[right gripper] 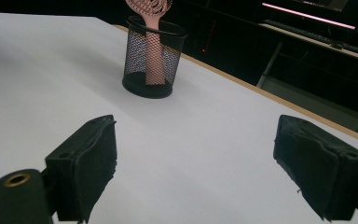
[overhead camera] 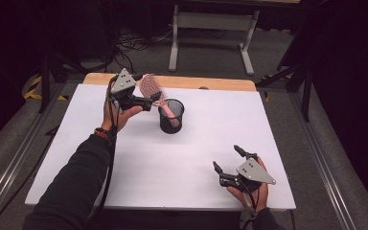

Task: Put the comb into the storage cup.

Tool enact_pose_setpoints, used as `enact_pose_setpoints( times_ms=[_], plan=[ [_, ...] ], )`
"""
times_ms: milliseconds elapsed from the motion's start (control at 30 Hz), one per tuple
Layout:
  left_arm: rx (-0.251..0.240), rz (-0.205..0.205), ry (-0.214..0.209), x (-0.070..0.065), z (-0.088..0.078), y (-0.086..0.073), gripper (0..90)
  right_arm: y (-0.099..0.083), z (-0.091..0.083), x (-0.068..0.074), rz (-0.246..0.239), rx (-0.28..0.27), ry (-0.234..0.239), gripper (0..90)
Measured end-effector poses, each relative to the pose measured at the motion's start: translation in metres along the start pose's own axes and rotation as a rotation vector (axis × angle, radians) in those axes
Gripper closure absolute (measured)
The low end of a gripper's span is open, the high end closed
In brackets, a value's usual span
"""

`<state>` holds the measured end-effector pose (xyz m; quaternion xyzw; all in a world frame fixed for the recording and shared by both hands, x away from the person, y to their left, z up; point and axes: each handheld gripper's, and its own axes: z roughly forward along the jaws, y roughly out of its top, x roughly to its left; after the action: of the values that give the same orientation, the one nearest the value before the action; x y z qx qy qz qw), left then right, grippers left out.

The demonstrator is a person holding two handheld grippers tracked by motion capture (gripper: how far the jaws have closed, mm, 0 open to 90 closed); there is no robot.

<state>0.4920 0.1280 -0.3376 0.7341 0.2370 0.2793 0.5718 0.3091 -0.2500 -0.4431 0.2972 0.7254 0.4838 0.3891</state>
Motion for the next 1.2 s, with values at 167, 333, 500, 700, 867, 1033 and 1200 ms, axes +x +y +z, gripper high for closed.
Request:
enact_pose_setpoints(
  times_ms=[167, 333, 500, 700, 867, 1033, 1200],
  plan=[
    [-0.002, 0.004, -0.008, -0.002, -0.002, 0.002, 8.2, 0.0, 0.0, 0.0, 0.001, -0.003, -0.002, 14.1],
    [-0.008, 0.009, -0.021, -0.005, -0.005, 0.004, 8.2, 0.0, 0.0, 0.0, -0.001, -0.004, -0.001, 14.1],
    [-0.001, 0.024, -0.025, -0.008, -0.008, 0.005, 8.1, 0.0, 0.0, -0.001, 0.003, -0.006, -0.002, 14.2],
    [-0.005, 0.028, -0.025, -0.008, -0.013, 0.005, 8.2, 0.0, -0.001, -0.001, 0.003, -0.008, -0.003, 14.1],
    [-0.003, 0.04, -0.033, -0.008, -0.019, 0.005, 8.3, 0.001, -0.001, -0.001, 0.003, -0.009, -0.006, 14.1],
    [0.0, 0.052, -0.042, -0.008, -0.023, 0.006, 8.4, 0.001, -0.001, -0.001, 0.006, -0.011, -0.005, 14.1],
    [-0.001, 0.066, -0.051, -0.011, -0.026, 0.008, 8.4, 0.001, -0.001, 0.0, 0.006, -0.012, -0.006, 14.1]
  ],
)
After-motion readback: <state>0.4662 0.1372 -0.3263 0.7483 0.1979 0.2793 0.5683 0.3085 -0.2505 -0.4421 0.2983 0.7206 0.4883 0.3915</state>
